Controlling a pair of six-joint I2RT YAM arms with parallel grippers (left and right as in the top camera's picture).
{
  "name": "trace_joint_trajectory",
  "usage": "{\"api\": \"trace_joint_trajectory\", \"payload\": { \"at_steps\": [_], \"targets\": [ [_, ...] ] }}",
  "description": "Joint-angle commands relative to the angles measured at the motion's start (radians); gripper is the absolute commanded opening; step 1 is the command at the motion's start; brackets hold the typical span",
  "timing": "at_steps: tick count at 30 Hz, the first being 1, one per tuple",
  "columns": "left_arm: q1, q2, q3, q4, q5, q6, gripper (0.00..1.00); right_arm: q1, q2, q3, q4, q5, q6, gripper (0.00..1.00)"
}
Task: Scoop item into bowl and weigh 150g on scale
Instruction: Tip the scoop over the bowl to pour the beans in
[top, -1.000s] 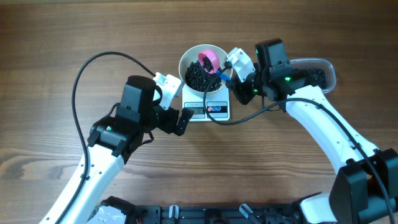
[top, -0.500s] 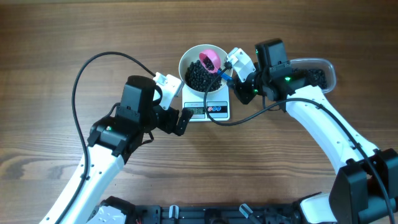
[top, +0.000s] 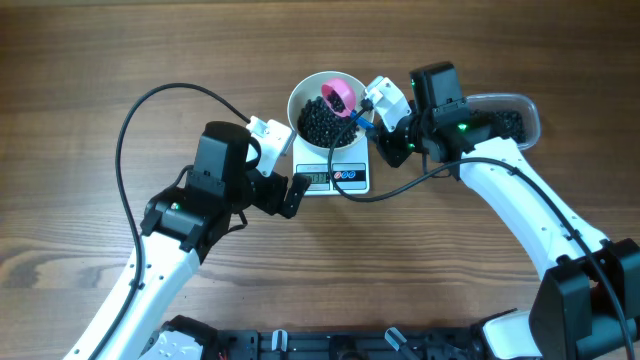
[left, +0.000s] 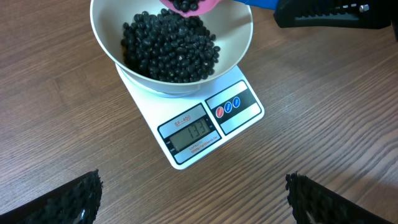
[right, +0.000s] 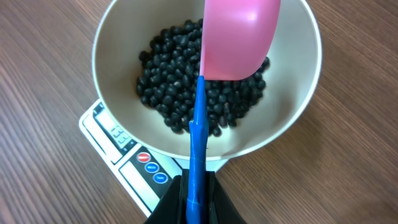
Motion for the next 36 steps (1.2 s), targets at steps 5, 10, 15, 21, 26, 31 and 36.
{"api": "trace_joint_trajectory", "payload": {
  "at_steps": [5, 10, 15, 21, 26, 31, 36],
  "targets": [
    [-0.003, 0.008, -0.005, 0.000, 0.008, 0.011, 1.00, 0.006, -0.027, 0.010, -0.004, -0.010, -0.020, 0.04],
    [-0.003, 0.008, -0.005, 0.000, 0.009, 0.011, 1.00, 0.008, -0.027, 0.010, -0.006, -0.085, -0.008, 0.04],
    [-0.003, 0.008, -0.005, 0.000, 0.009, 0.011, 1.00, 0.008, -0.027, 0.010, 0.016, 0.040, -0.024, 0.04],
    [-0.003, 0.008, -0.005, 0.000, 0.009, 0.011, 1.00, 0.010, -0.027, 0.010, 0.000, -0.028, -0.046, 0.04],
    [-0.003, 0.008, -0.005, 0.000, 0.009, 0.011, 1.00, 0.010, -0.027, 0.010, 0.035, -0.006, 0.023, 0.04],
    [-0.003, 0.008, -0.005, 0.000, 0.009, 0.011, 1.00, 0.013, -0.027, 0.010, 0.011, -0.006, -0.022, 0.04],
    [-0.003, 0.008, -0.005, 0.000, 0.009, 0.011, 1.00, 0.013, -0.027, 0.010, 0.014, 0.008, -0.008, 0.04]
  ]
}}
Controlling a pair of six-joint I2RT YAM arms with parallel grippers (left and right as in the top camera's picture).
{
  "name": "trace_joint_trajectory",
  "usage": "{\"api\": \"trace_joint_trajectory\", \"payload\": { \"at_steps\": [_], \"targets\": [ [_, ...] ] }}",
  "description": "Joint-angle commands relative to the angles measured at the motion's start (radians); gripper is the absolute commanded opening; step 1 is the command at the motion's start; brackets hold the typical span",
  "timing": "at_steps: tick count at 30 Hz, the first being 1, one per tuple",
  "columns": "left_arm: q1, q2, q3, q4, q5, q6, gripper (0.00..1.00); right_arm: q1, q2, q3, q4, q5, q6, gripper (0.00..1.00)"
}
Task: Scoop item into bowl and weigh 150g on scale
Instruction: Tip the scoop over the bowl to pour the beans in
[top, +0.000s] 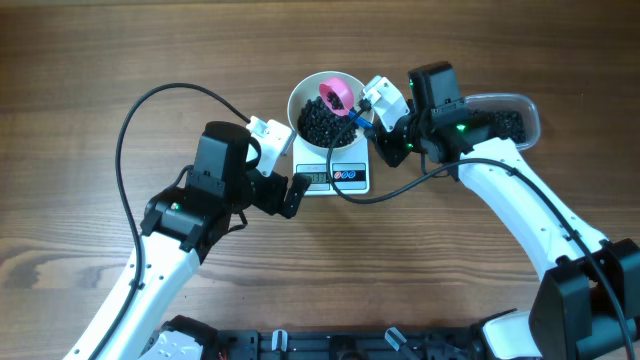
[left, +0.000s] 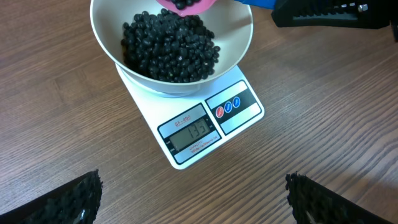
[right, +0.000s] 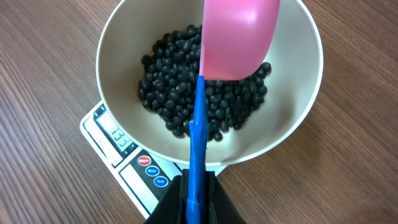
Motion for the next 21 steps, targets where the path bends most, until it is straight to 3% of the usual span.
{"api": "trace_joint_trajectory", "payload": {
  "at_steps": [1, 9, 12, 17, 19, 21],
  "targets": [
    [-0.003, 0.008, -0.005, 0.000, 0.009, 0.011, 1.00, 0.006, -0.027, 0.010, 0.002, 0.010, -0.005, 0.04],
    [-0.003, 0.008, -0.005, 0.000, 0.008, 0.011, 1.00, 0.006, -0.027, 0.010, 0.002, 0.003, -0.003, 0.04],
    [-0.003, 0.008, -0.005, 0.000, 0.009, 0.011, 1.00, 0.006, -0.027, 0.010, -0.017, -0.013, -0.072, 0.04],
    [-0.003, 0.008, -0.005, 0.000, 0.009, 0.011, 1.00, 0.006, -0.027, 0.010, 0.016, 0.068, -0.002, 0.04],
    [-0.003, 0.008, -0.005, 0.000, 0.009, 0.011, 1.00, 0.007, -0.027, 0.010, 0.014, 0.008, 0.002, 0.04],
    [-0.003, 0.008, -0.005, 0.000, 0.009, 0.011, 1.00, 0.007, -0.027, 0.010, -0.002, -0.081, -0.087, 0.04]
  ]
}}
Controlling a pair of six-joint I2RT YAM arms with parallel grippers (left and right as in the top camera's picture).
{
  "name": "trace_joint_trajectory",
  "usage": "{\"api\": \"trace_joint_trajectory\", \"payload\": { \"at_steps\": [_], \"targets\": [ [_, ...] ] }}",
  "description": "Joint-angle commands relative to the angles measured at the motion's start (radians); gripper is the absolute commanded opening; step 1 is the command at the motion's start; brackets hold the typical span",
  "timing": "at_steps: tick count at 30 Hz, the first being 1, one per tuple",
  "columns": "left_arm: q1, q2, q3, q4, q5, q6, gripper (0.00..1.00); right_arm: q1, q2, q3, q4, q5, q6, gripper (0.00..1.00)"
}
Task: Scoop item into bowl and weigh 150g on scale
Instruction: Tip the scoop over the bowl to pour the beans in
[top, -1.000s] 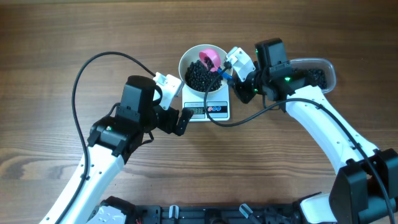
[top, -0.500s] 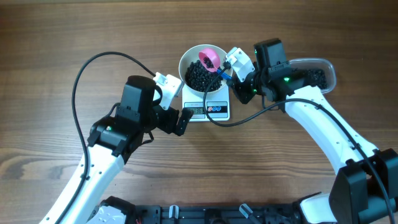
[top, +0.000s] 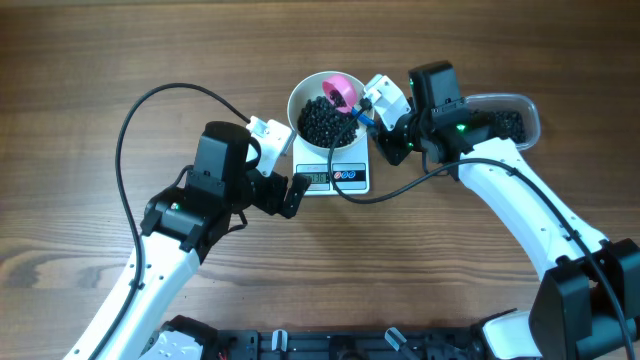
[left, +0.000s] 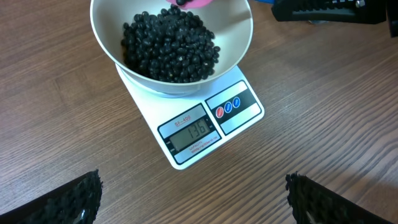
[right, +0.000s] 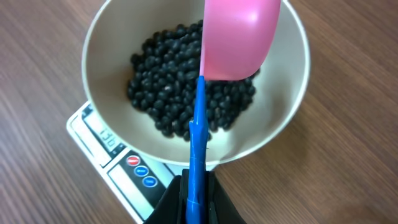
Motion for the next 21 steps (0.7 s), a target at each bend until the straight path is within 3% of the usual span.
{"api": "trace_joint_trajectory", "payload": {
  "at_steps": [1, 7, 21],
  "targets": [
    [-0.003, 0.008, -0.005, 0.000, 0.009, 0.011, 1.00, 0.006, -0.027, 0.009, -0.014, -0.113, -0.098, 0.04],
    [-0.003, 0.008, -0.005, 0.000, 0.009, 0.011, 1.00, 0.006, -0.027, 0.009, 0.005, 0.035, 0.010, 0.04],
    [-0.003, 0.008, -0.005, 0.000, 0.009, 0.011, 1.00, 0.006, -0.027, 0.009, 0.009, 0.030, 0.058, 0.04]
  ]
}}
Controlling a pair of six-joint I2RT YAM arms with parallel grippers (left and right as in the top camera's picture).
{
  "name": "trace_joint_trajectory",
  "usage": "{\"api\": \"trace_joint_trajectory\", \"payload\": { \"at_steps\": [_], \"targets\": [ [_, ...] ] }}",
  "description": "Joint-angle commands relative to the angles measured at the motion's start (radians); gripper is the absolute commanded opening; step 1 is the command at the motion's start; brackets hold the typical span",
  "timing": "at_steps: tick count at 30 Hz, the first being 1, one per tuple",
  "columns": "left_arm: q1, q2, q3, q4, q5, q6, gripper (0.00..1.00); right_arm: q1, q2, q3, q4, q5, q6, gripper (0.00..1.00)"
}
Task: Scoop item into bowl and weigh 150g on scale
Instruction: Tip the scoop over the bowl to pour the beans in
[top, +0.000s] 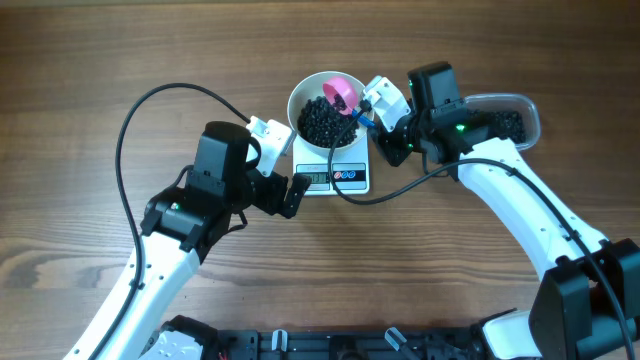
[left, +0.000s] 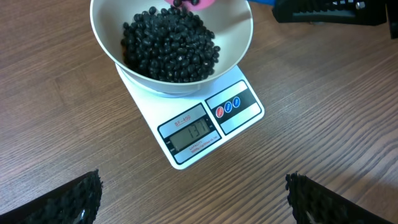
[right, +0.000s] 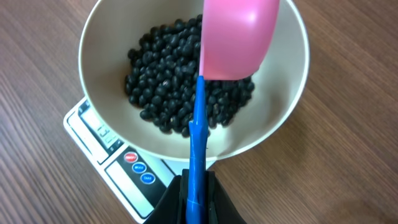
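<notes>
A white bowl of black beans stands on the white scale. The scale's display reads about 137. My right gripper is shut on the blue handle of a pink scoop. The scoop head hangs tilted over the bowl's far-right side, with a few beans showing at its lip. My left gripper stands open over bare table in front of the scale, holding nothing.
A clear container of black beans lies at the right, partly under my right arm. A black cable loops across the table at the left. Wooden tabletop surrounds the scale.
The display reading rose from about 136 to about 137. The scoop stays tilted over the bowl, which sits slightly lower left in the right wrist view. The left arm has not moved.
My right gripper held the tilted scoop over the bowl at every moment, and my left gripper stayed open in front of the scale. The display read about 133, then 135, then 136, and now about 137.
</notes>
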Motion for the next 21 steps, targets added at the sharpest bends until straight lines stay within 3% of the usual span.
{"api": "trace_joint_trajectory", "payload": {
  "at_steps": [1, 21],
  "targets": [
    [-0.003, 0.008, -0.005, 0.000, 0.009, 0.011, 1.00, 0.004, -0.027, 0.010, 0.014, -0.011, 0.061, 0.04],
    [-0.003, 0.008, -0.005, 0.000, 0.009, 0.011, 1.00, 0.004, -0.027, 0.010, 0.014, -0.040, 0.061, 0.04]
  ]
}}
